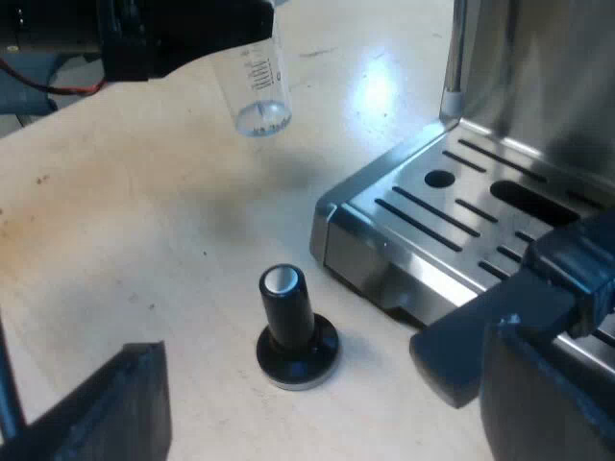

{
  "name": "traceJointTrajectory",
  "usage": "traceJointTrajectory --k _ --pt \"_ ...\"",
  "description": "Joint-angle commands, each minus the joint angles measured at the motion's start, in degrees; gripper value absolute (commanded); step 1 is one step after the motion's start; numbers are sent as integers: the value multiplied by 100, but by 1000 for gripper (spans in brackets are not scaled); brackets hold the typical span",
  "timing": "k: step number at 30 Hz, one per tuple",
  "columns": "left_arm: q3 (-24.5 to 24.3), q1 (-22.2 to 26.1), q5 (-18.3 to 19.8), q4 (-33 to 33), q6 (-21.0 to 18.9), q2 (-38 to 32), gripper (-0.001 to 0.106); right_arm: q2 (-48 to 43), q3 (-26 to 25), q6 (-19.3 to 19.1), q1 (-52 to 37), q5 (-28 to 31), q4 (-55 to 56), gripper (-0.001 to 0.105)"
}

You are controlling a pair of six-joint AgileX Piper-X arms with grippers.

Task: Pour the beans into the coffee machine

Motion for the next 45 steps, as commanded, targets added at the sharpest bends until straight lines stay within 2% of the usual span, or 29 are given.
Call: traceJointTrajectory --k 1,9,13,19,23,30,35,38,40,42,45 --pt "-18 -29 8 -497 -3 303 19 231 -8 -23 8 208 -67 69" --pt "-18 -29 8 -654 -3 759 19 711 -8 28 8 314 -645 69" --pt "-18 -29 8 -1140 -3 1066 19 935 -8 225 8 370 -967 69" --pt "-18 -29 102 -1365 -3 1458 19 1100 -8 364 8 370 -997 69" --pt "-18 -29 160 -1841 -3 1800 19 1128 -8 363 8 370 -1017 69" --pt "-42 -29 159 -2229 -3 2254 19 1128 -8 363 8 370 -1087 69" --pt "-42 -29 159 -2237 -3 2327 19 1128 -8 363 8 370 -1087 69" --pt "-42 -29 135 -2237 -3 2326 32 1128 -8 363 8 370 -1087 69" --pt "-42 -29 135 -2237 -3 2326 51 1128 -8 460 8 370 -1087 69" --pt "-42 -29 135 -2237 -3 2326 63 1128 -8 535 8 370 -1087 69" --pt "-42 -29 135 -2188 -3 2326 70 1128 -8 617 8 370 -1107 69"
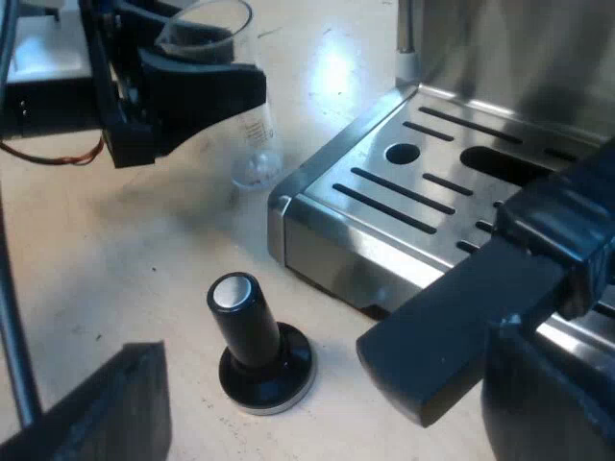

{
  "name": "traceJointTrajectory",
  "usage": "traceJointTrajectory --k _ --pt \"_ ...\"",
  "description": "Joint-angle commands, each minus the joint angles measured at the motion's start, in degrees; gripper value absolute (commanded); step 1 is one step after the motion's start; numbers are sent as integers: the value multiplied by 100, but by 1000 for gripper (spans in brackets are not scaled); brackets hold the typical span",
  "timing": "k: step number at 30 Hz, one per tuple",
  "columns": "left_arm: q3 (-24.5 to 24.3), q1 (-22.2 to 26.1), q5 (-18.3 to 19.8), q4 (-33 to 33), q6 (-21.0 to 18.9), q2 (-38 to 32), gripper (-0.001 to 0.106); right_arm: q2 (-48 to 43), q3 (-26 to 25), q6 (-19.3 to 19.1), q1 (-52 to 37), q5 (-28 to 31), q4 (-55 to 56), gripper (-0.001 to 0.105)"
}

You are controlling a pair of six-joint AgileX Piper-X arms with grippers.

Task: Pour the beans into the coffee machine

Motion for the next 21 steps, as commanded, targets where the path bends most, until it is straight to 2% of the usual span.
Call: traceJointTrajectory --k 1,11,16,21 --pt "-27 -29 20 -51 -3 4 70 6 -8 25 8 7 -83 69" --pt "-27 -29 57 -56 -3 4 70 6 -8 25 8 7 -339 69" --pt "108 -29 127 -56 -322 -12 70 6 -8 25 8 7 -338 69" --pt "351 -29 -128 -56 -349 -214 70 6 -8 25 8 7 -338 69"
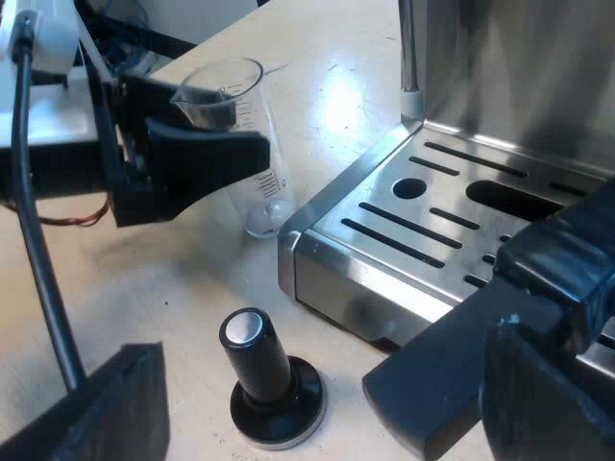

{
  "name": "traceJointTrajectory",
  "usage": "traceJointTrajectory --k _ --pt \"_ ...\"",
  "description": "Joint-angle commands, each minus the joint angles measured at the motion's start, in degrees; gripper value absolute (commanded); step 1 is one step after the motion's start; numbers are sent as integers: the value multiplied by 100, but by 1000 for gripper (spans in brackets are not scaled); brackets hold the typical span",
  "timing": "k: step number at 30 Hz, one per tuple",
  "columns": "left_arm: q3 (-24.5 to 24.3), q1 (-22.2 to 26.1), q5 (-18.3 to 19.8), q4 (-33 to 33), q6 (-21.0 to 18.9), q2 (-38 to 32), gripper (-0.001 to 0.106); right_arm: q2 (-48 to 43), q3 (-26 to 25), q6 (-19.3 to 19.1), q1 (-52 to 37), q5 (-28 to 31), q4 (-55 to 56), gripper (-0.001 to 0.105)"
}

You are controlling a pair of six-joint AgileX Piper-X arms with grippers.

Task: Pour the beans into the coffee machine

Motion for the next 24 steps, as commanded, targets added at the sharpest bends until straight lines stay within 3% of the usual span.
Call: traceJointTrajectory --k 1,5,7,13,20,24 --pt "140 -29 -166 -25 -58 -283 70 6 -8 -16 8 7 -81 69" --pt "234 -29 -186 309 -58 -724 70 6 -8 -16 8 7 -133 69" --pt "236 -29 -355 880 -79 -1052 70 6 -8 -16 8 7 -191 69" --pt "236 -29 -395 1910 -122 -1630 70 6 -8 157 8 7 -381 69" --pt "236 -29 -593 2563 -122 -2284 70 -6 -8 157 8 -63 -427 69" --pt "236 -29 -722 3394 -122 -3119 70 -6 -8 157 8 -62 -427 69"
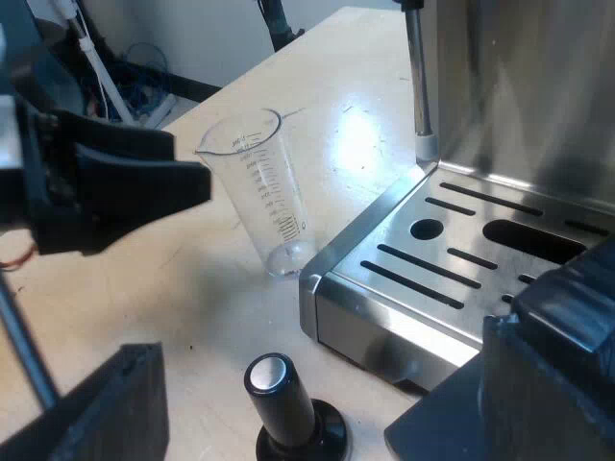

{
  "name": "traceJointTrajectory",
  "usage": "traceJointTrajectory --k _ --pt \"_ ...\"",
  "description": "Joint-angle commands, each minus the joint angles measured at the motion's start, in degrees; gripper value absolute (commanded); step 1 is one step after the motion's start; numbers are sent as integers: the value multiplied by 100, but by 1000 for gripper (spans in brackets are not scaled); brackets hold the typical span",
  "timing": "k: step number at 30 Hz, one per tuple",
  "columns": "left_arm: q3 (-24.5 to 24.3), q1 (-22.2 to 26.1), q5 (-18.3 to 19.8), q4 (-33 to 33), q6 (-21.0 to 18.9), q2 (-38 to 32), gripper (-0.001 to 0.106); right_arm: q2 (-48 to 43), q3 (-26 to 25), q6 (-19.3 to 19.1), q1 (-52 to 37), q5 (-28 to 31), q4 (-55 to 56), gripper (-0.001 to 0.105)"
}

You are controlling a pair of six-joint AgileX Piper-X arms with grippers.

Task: Pour the beans into the coffee machine

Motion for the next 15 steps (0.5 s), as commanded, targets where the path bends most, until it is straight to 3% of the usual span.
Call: traceJointTrajectory --k 1,10,15 --pt "1 -29 -52 532 -41 -474 70 -6 -8 -31 8 -41 -84 69" --pt "1 -29 -50 1715 -41 -2137 70 -177 -8 251 8 16 -12 69" --pt "-269 -29 -50 3079 -10 -3037 70 -546 -8 262 8 30 306 69"
